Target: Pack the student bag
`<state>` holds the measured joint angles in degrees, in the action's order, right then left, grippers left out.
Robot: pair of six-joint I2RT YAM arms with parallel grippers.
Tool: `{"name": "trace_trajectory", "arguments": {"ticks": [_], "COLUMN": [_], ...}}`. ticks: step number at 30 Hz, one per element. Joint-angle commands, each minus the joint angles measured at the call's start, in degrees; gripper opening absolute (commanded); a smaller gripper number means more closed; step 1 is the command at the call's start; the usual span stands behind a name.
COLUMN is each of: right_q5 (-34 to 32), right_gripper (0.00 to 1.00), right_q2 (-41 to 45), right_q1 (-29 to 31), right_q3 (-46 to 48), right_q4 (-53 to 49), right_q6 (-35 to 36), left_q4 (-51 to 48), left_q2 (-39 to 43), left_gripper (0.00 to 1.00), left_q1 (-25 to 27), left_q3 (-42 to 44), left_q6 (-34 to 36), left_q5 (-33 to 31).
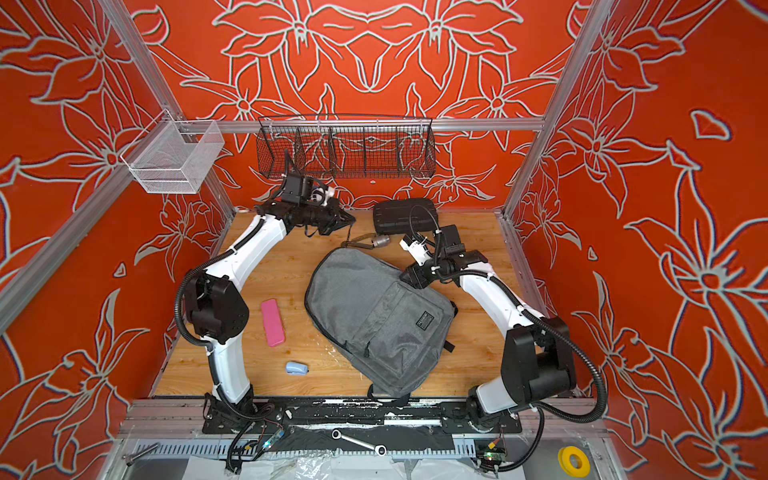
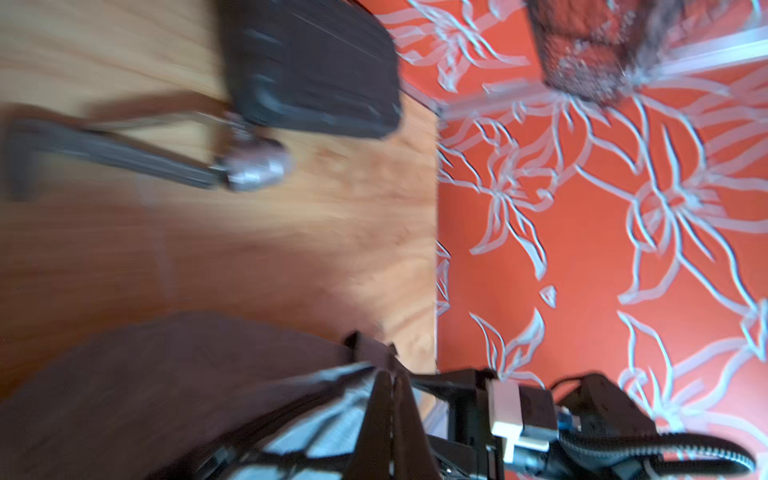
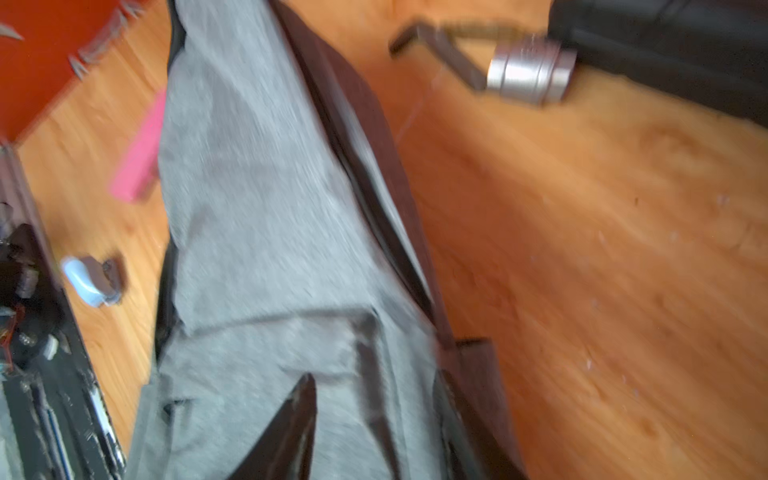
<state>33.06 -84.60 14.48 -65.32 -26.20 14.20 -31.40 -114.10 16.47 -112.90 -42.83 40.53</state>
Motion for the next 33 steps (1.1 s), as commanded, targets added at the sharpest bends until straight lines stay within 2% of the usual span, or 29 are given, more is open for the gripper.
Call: {"name": "trace_trajectory", "arguments": {"ticks": [1,8,11,13,18,21,23,29,33], "right_q5": [4.5,5.8,9.3,10.3,9.7,9.1,10.3,12.8,13.7], "right_gripper": [0.55,0.59,0.59,0.49,0.06,0.00,0.00,0.00,0.00], "right_q2": [-1.9,-12.4,-14.9,-16.6,-17.6,-14.3,-11.4,-6.4,-4.3], "right_q1": [0.7,2.4,2.4,2.4,1.9,0.4,-1.1,-7.7,-10.5], "right_q3": [-2.6,-12.1,-13.3,-14.6,-16.7,-12.6,-9.0,0.2,4.6], "right_q4": [9.1,9.7,10.9,10.4,4.9,7.9,11.6,21.4,26.8], "right_q6": [-0.5,0.2,0.1,-0.2,-1.2,-5.4,-9.4,-21.6,-26.1], "left_q4": [-0.6,-3.8,-3.6,-3.8,-6.2,-8.1,-7.8,-1.2,0.2], "left_q2": [-2.1,-3.0,-2.6,-2.9,-2.8,-1.1,1.2,9.6,12.3], "left_gripper": [0.00,0.00,0.00,0.00,0.00,0.00,0.00,0.00,0.00], "left_q1": [2.3,4.5,4.9,5.1,4.5,2.7,0.9,-5.3,-7.1], "left_q3": [-5.9,-11.0,-11.3,-12.3,-15.1,-14.4,-11.2,5.6,12.0], "left_q6": [0.5,1.1,0.7,0.6,1.4,2.4,3.0,1.8,2.0], "left_q5": [5.6,4.8,4.4,4.2,2.3,0.0,-1.6,-3.1,-3.6]}}
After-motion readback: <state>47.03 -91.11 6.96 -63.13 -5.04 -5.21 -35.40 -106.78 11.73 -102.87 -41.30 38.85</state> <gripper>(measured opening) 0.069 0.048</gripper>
